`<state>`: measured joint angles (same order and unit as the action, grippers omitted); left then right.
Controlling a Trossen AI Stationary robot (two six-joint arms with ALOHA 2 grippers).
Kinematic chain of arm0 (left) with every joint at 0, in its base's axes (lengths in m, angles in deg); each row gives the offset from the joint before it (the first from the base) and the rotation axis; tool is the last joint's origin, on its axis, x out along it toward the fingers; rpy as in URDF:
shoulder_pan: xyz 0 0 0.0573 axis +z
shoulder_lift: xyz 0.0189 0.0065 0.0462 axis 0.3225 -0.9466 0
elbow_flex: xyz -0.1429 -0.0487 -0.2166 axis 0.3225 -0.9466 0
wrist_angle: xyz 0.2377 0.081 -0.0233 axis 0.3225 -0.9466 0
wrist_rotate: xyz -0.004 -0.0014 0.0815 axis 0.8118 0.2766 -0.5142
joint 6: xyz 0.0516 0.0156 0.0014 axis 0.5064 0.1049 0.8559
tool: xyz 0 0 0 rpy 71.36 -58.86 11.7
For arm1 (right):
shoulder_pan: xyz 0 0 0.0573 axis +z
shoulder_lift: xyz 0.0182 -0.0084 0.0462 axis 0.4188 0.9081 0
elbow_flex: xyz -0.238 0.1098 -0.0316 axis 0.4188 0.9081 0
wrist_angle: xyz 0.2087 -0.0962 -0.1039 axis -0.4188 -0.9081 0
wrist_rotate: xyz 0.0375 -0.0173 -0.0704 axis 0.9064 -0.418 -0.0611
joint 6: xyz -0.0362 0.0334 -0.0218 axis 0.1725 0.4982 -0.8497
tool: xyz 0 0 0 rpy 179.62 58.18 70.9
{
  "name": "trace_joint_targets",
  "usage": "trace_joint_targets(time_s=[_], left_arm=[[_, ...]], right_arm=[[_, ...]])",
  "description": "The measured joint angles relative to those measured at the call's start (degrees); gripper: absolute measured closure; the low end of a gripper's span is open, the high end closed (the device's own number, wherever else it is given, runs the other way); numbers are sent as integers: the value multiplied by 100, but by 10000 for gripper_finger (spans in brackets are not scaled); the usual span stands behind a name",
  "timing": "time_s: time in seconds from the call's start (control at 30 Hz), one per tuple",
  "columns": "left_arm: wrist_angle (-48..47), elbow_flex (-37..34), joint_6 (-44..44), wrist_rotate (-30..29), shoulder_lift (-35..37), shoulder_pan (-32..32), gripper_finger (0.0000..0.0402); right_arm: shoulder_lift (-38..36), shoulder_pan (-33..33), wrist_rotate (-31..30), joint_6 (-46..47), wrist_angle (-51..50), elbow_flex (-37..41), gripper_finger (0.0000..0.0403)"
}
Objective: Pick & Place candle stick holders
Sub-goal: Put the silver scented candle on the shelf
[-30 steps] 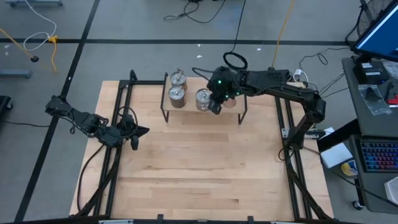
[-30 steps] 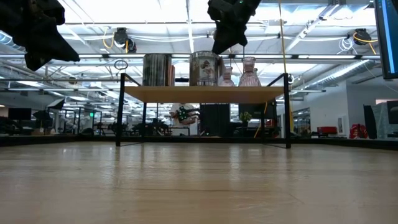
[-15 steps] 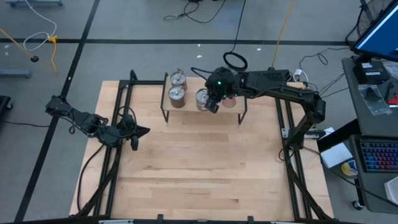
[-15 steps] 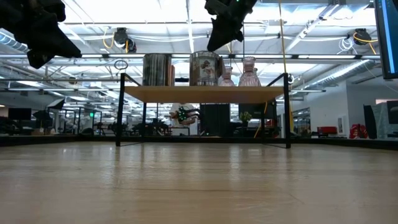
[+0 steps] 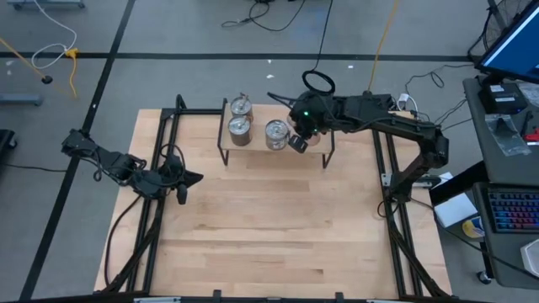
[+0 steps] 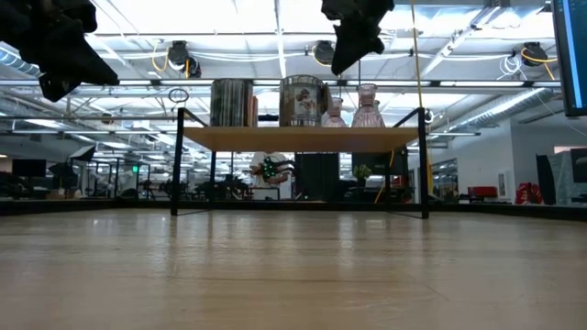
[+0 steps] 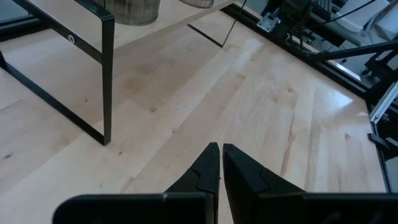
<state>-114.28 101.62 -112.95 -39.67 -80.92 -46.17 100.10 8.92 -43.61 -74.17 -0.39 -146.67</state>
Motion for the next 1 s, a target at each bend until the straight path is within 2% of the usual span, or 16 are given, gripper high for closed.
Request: trace_joint_targets(time_s=[0.5, 0.7, 1.0], left_arm=[[2, 0, -2, 5, 0, -1, 380], [2, 0, -4, 5, 0, 0, 380], [0, 0, -4, 10, 0, -2, 380]], right_arm=[[87, -105, 27, 16, 528, 563, 365], [89, -193, 312, 17, 961, 756, 365], [87, -225, 327, 58, 1346, 848, 365]])
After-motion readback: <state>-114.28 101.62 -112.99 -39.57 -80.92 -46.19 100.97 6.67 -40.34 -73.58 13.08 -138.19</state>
